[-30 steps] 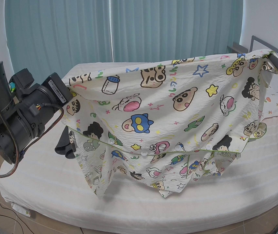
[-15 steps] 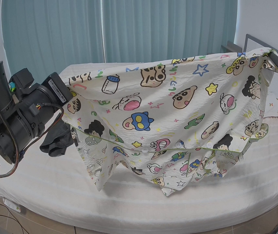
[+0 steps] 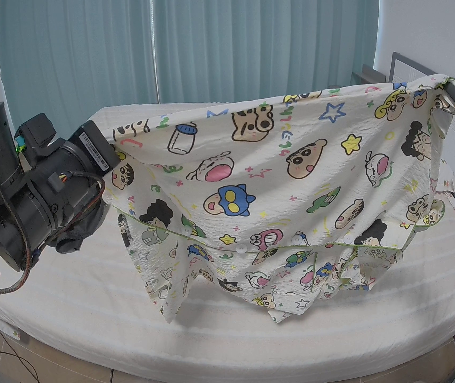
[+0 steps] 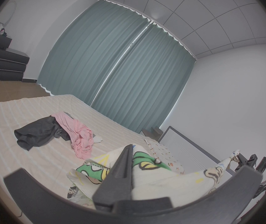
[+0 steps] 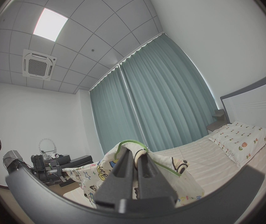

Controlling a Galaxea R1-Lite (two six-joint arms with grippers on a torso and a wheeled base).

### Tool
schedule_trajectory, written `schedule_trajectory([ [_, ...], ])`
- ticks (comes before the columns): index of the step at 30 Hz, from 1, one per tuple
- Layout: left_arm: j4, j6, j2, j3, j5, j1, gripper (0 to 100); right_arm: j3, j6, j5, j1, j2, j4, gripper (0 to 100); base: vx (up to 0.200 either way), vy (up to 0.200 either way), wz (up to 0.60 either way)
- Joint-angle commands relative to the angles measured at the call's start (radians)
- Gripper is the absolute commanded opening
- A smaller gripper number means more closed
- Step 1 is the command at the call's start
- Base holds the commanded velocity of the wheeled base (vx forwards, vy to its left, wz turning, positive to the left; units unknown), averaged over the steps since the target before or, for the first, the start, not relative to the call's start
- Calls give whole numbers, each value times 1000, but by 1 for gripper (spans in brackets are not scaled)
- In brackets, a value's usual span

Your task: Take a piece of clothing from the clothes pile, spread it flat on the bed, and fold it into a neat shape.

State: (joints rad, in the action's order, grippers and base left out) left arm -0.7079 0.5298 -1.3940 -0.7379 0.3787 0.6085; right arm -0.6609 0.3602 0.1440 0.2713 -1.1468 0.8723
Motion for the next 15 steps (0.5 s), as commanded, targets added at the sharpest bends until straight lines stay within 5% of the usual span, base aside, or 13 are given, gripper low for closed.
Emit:
schedule_trajectory([
  [1,1,-2,0,5,2,2,0,1,0,2,3,12,0,0,0,-200,0],
  [8,-1,-2,1,9,6,10,0,21,0,0,2,16,0,0,0,-57,0],
  [15,1,-4,35,35,6,14,0,35,-1,2,3,50,-1,0,-200,0,0],
])
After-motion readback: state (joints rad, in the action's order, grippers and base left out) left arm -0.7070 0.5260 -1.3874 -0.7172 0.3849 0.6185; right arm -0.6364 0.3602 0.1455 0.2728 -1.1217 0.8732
